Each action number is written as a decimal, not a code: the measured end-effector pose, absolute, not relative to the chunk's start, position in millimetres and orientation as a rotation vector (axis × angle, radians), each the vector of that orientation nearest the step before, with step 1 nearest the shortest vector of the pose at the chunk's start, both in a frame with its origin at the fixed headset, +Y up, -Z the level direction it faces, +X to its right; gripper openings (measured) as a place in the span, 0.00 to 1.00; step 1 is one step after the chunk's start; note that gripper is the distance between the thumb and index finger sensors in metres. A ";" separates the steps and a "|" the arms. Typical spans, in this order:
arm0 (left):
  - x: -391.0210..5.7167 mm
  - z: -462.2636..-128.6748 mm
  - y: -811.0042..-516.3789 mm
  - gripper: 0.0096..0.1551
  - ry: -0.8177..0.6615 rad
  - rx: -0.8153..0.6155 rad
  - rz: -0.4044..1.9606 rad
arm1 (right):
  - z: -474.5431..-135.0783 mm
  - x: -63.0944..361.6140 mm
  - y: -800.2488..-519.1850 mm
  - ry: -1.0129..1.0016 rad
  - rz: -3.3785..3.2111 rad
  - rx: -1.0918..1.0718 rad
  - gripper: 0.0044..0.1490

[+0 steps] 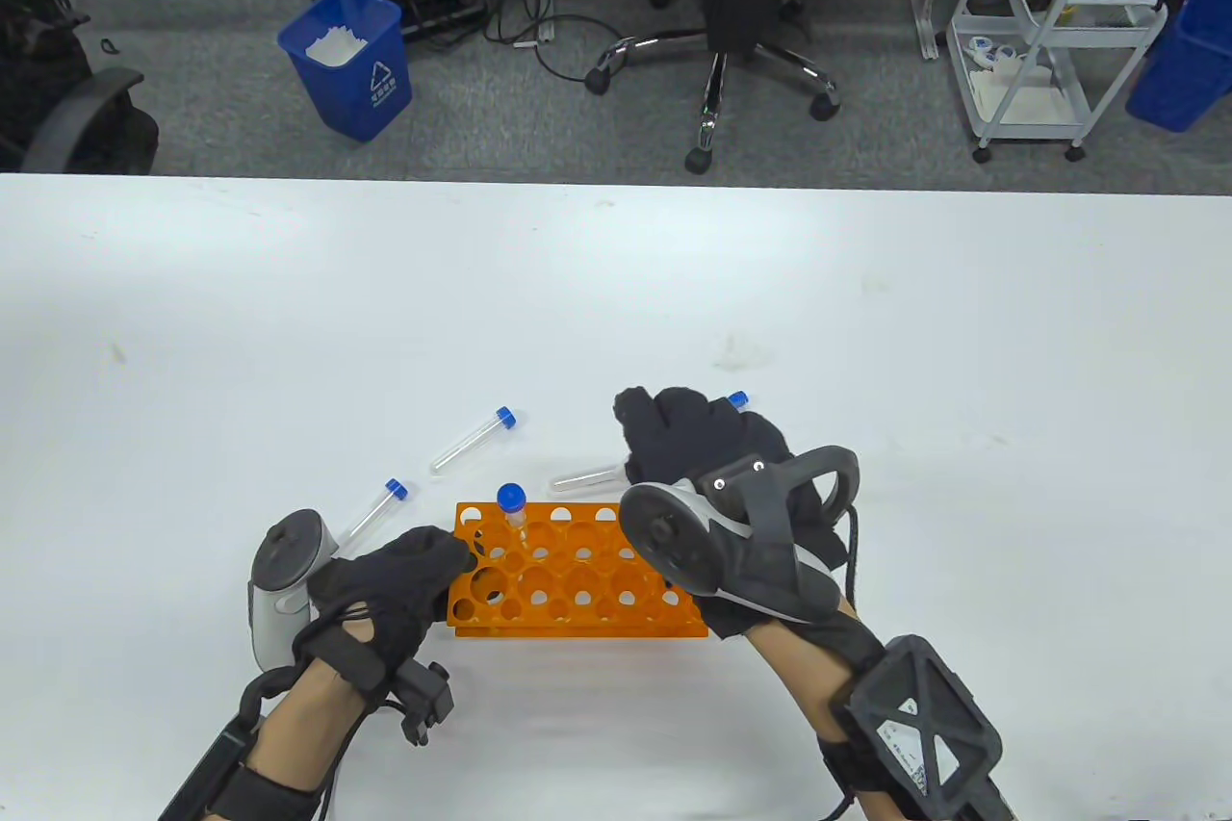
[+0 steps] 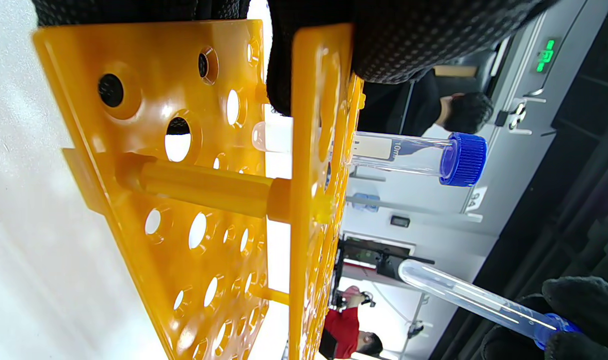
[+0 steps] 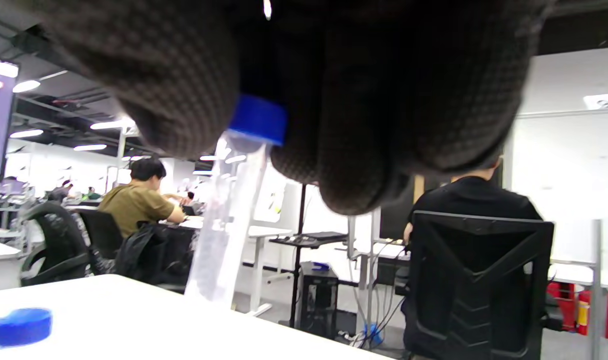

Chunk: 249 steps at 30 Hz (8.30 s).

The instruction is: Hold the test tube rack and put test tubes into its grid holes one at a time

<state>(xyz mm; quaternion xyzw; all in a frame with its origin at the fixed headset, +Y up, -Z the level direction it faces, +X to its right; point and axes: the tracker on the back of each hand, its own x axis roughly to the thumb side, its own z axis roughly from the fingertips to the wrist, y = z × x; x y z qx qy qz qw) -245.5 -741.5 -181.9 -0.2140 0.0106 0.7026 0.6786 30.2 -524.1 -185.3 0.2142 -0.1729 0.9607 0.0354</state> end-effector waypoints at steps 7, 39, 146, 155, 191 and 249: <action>-245.6 -181.9 -741.6 0.21 0.024 -0.479 1.580 | -186.6 17.4 -541.8 -0.415 2.983 0.727 0.33; -245.8 -182.1 -742.2 0.21 0.027 -0.476 1.572 | -190.8 -10.0 -593.4 -0.262 3.107 0.869 0.33; -255.8 -185.9 -742.9 0.21 0.068 -0.466 1.599 | -371.2 93.4 -723.6 0.183 3.294 -0.106 0.35; -256.4 -185.9 -742.9 0.21 0.068 -0.461 1.602 | -345.1 100.1 -655.2 -0.077 3.210 -0.066 0.32; -256.1 -185.2 -744.1 0.21 0.060 -0.462 1.614 | -198.0 70.9 -564.8 -0.487 2.912 0.606 0.35; -256.9 -184.9 -743.9 0.21 0.053 -0.452 1.607 | -157.9 119.0 -567.7 -0.719 2.637 0.388 0.37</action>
